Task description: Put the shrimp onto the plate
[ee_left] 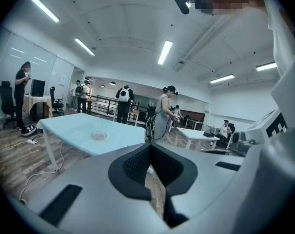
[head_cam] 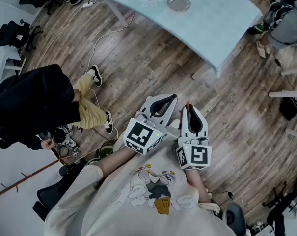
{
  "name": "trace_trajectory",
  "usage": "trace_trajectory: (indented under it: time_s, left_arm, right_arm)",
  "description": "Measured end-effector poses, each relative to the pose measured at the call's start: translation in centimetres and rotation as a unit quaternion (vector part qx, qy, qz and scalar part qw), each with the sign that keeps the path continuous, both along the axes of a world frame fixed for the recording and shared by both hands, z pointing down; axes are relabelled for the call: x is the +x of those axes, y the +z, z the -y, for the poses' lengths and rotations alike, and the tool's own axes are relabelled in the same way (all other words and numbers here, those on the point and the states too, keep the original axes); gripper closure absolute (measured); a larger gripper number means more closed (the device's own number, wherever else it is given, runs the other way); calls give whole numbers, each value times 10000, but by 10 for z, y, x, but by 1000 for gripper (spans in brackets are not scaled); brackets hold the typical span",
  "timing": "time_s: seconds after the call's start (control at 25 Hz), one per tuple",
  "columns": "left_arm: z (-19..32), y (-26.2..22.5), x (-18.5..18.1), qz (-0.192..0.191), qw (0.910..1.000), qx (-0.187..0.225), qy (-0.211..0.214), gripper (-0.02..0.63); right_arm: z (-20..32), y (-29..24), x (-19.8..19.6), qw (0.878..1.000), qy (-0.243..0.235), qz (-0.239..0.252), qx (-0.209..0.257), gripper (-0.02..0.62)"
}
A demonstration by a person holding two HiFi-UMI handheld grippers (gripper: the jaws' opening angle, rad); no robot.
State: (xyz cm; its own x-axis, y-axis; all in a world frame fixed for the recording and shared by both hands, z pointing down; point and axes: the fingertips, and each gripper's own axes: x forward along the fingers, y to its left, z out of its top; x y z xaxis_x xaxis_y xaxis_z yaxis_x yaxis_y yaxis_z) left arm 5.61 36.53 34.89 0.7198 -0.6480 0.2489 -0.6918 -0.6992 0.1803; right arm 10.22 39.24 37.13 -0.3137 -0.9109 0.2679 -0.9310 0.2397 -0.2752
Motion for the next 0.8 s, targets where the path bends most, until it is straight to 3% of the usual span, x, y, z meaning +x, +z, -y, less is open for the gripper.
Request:
trace_trajectory:
  time_s: [0.28,0.56,0.8]
  left_arm:
    - [4,7,-52,49,9995,-100,-305,603]
    - [37,4,-85,-57,9992,-15,-383,603]
    - [75,2,-138,-136,9990,16,-431,603]
  right_arm:
    - [8,3,-46,9990,-426,-139,-78,525]
    - [46,-3,-77,9990,-440,7,-11,525]
    - [88,-10,-127,9986,-512,-81,94,525]
